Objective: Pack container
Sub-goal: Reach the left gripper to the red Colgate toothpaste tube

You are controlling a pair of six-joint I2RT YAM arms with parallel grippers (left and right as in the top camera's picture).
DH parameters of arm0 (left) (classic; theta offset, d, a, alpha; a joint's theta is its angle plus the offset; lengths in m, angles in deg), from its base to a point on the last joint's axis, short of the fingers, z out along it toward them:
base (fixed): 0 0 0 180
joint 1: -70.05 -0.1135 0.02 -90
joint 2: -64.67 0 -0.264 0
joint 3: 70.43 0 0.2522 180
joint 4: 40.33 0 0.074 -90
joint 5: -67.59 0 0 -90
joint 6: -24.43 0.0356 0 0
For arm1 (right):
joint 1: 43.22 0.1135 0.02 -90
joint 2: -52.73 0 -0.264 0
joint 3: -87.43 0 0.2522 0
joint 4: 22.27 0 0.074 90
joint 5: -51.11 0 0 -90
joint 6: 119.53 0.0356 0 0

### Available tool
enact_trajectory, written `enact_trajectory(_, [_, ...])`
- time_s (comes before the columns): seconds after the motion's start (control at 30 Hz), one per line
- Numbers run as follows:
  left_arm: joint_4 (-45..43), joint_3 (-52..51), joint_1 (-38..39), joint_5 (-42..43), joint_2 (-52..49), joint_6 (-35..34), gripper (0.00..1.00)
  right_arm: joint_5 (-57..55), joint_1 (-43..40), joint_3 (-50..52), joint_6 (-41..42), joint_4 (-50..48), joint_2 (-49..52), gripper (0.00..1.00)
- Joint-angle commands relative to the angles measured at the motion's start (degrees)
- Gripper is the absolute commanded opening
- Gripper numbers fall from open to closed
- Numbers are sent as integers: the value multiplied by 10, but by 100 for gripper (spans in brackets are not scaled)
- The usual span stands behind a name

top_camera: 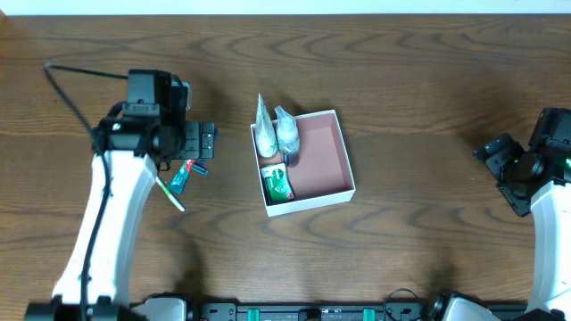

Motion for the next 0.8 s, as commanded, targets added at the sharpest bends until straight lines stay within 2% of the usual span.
enact_trajectory(0.0, [-6,9,-3,-22,-45,36,98,-4,-2,-5,-7,0,1,99])
enact_trajectory(0.37, [-55,9,-27,-21,-174,43,98,-4,-2,-5,-7,0,1,99])
enact_trajectory(0.77, [-98,9,-78,-15,-228,43,98,-4,-2,-5,-7,0,1,99])
